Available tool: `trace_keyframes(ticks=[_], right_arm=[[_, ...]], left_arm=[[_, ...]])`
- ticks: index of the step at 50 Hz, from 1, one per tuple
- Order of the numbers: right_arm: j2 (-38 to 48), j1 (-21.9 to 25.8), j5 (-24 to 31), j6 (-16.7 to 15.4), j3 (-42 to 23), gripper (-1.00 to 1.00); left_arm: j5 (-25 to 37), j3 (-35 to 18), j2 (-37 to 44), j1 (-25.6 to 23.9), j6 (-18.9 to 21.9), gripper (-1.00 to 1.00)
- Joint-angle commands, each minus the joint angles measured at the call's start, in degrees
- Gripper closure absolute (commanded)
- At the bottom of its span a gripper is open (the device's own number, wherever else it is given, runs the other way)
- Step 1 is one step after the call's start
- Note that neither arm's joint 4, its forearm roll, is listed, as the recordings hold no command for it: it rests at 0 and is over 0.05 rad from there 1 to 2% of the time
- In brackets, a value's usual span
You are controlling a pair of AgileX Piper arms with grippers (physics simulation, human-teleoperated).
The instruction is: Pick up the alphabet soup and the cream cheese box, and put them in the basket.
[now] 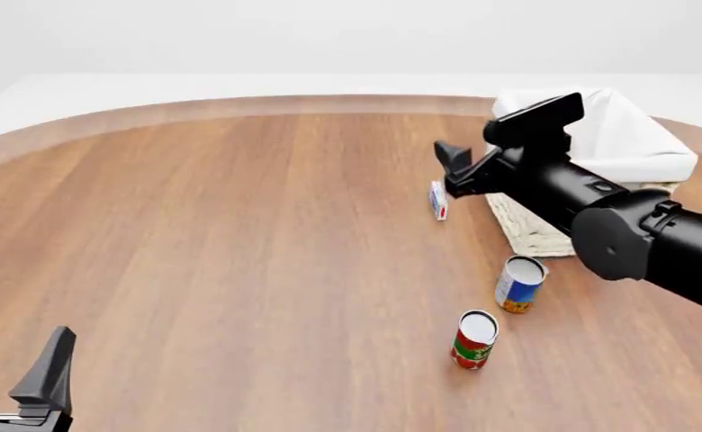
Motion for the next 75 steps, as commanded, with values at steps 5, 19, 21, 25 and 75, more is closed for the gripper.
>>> trace_keyframes(ticks=[5, 19, 21, 25, 75], right_arm=[[7.56, -4.03, -0.49, -1.22, -5.6, -1.0], [15.13, -5.03, 0.48, -1.78, -11.65, -1.0], [15.94, -5.15, 0.61, -1.83, -12.41, -1.0], [17.5, -5.02, 0.86, -1.7, -13.72, -1.0], [38.38, -7.23, 3.12, 1.88, -29.62, -1.0]], left_arm=[[0.0, 0.0, 0.0, 0.0, 0.0, -1.0], [0.0, 0.0, 0.0, 0.0, 0.0, -1.0], [0.0, 0.0, 0.0, 0.0, 0.0, -1.0], [0.0, 0.0, 0.0, 0.0, 0.0, -1.0], [0.0, 0.0, 0.0, 0.0, 0.0, -1.0]])
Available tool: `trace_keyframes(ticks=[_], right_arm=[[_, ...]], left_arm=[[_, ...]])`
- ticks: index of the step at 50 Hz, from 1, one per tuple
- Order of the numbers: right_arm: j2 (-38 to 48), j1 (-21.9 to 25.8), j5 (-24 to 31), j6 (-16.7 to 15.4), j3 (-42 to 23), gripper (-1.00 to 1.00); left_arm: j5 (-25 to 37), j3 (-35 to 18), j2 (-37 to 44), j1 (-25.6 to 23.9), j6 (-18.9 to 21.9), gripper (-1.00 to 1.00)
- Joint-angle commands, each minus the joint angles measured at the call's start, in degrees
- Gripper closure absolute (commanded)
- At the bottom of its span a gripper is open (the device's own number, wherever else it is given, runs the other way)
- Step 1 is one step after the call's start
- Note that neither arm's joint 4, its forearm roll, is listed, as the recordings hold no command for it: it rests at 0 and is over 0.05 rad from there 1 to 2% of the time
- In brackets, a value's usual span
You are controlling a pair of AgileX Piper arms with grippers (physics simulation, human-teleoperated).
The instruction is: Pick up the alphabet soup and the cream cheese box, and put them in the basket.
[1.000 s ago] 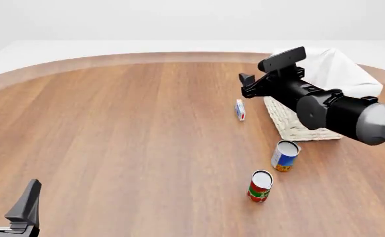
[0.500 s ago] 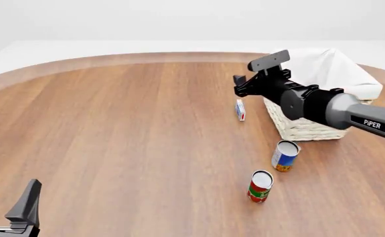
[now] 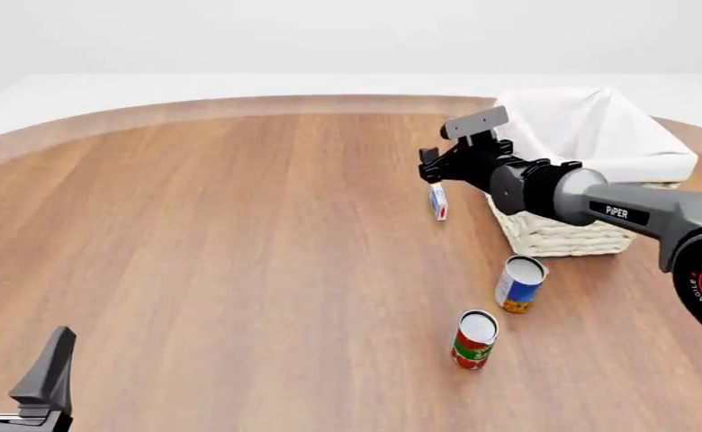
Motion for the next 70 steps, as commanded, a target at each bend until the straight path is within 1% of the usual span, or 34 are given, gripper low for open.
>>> trace_keyframes(ticks=[1, 25, 26, 52, 70], right_arm=[[4.04, -0.65, 0.52, 0.76, -2.98, -1.0], [12.12, -2.25, 1.51, 1.51, -8.8, -1.0], [16.48, -1.72, 3.34, 1.59, -12.7, -1.0], [21.83, -1.24, 5.65, 1.5, -17.22, -1.0], [24.44, -1.16, 6.7, 2.21, -18.63, -1.0]], left_arm=[[0.0, 0.0, 0.0, 0.0, 0.0, -1.0], [0.0, 0.0, 0.0, 0.0, 0.0, -1.0], [0.0, 0.0, 0.0, 0.0, 0.0, -1.0], [0.0, 0.0, 0.0, 0.0, 0.0, -1.0], [0.0, 0.0, 0.0, 0.0, 0.0, -1.0]])
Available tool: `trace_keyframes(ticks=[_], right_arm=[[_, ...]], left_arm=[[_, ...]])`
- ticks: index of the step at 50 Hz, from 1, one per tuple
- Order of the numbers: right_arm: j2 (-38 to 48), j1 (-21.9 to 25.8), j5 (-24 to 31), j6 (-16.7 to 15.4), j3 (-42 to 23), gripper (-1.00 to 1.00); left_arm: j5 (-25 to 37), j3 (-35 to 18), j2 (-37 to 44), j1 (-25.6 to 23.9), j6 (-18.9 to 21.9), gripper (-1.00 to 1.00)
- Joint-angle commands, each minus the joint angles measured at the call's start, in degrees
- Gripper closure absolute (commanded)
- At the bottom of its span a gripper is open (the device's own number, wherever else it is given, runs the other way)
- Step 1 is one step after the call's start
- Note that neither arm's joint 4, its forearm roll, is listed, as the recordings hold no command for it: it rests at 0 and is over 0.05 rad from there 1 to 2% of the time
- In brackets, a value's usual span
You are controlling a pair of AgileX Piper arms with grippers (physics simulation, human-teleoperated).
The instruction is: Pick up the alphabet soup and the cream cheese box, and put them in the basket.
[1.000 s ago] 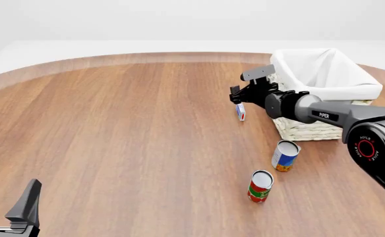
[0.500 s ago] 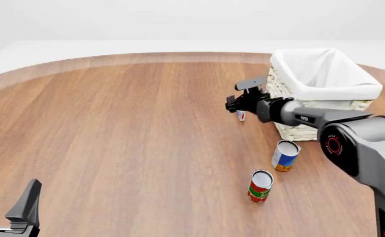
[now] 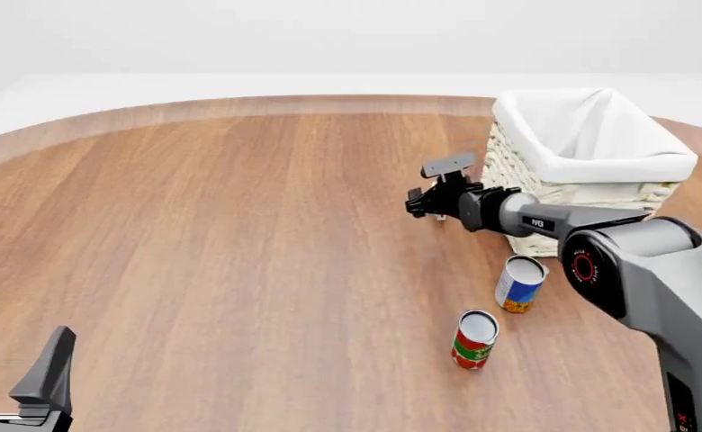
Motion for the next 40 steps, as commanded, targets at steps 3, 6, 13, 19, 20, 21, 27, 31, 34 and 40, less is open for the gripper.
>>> trace_keyframes(ticks=[3, 6, 13, 19, 20, 21, 27, 31, 34, 40], right_arm=[[1.88, 0.03, 0.61, 0.33, -1.15, -1.0], [2.2, -0.09, 0.57, 0.34, -1.16, -1.0], [3.0, -0.35, 0.71, 0.39, -1.61, -1.0], [3.84, -0.5, 0.86, 0.44, -2.11, -1.0], [4.07, -0.59, 0.87, 0.45, -2.21, -1.0], [4.21, -0.55, 0.84, 0.39, -2.26, -1.0], [5.04, -0.64, 1.0, 0.49, -2.73, -1.0], [5.73, -0.83, 1.36, 0.48, -3.48, -1.0], [6.11, -0.88, 1.55, 0.5, -3.91, -1.0], [7.62, -1.12, 2.52, 0.33, -5.81, -1.0]], left_arm=[[0.0, 0.0, 0.0, 0.0, 0.0, -1.0], [0.0, 0.0, 0.0, 0.0, 0.0, -1.0], [0.0, 0.0, 0.0, 0.0, 0.0, -1.0], [0.0, 0.0, 0.0, 0.0, 0.0, -1.0], [0.0, 0.0, 0.0, 0.0, 0.0, -1.0], [0.0, 0.0, 0.0, 0.0, 0.0, -1.0], [0.0, 0.0, 0.0, 0.0, 0.0, -1.0], [0.0, 0.0, 0.0, 0.0, 0.0, -1.0], [0.0, 0.0, 0.0, 0.0, 0.0, -1.0], [0.0, 0.0, 0.0, 0.0, 0.0, -1.0]])
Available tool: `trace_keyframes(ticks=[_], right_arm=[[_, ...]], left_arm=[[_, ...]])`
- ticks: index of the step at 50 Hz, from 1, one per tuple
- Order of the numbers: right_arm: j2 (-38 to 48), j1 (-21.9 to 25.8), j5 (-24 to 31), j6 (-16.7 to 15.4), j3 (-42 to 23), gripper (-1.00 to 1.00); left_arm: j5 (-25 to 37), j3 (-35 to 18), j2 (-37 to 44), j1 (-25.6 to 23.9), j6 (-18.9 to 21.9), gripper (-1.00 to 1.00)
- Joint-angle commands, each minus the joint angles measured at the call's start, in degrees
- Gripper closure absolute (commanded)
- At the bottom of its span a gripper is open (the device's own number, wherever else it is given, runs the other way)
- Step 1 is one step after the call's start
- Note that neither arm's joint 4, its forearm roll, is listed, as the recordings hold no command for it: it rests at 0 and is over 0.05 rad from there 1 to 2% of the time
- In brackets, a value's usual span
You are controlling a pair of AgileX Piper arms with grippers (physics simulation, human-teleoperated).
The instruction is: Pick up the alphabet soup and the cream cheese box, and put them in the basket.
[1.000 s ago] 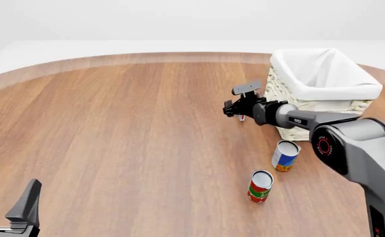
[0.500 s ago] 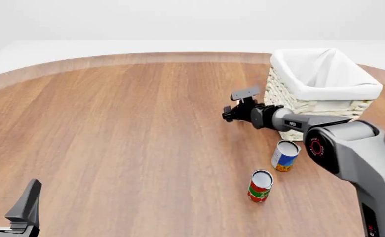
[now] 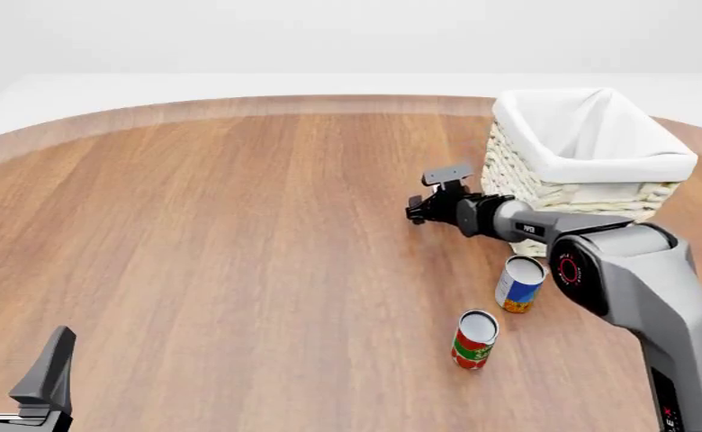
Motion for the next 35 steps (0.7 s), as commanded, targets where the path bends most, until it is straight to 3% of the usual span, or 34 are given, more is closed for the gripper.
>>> trace_keyframes(ticks=[1, 11, 12, 28, 35], right_arm=[[3.29, -0.58, 1.45, -1.22, -2.47, -1.0], [5.9, -0.89, 3.13, -1.6, -5.71, -1.0], [6.16, -0.88, 3.35, -1.58, -6.11, 1.0], [4.23, -1.19, 1.2, -0.94, -3.18, 1.0], [-0.64, -0.25, -1.79, -0.28, 2.38, 1.0]], left_arm=[[0.0, 0.0, 0.0, 0.0, 0.0, -1.0], [0.0, 0.0, 0.0, 0.0, 0.0, -1.0], [0.0, 0.0, 0.0, 0.0, 0.0, -1.0], [0.0, 0.0, 0.0, 0.0, 0.0, -1.0], [0.0, 0.0, 0.0, 0.0, 0.0, -1.0]])
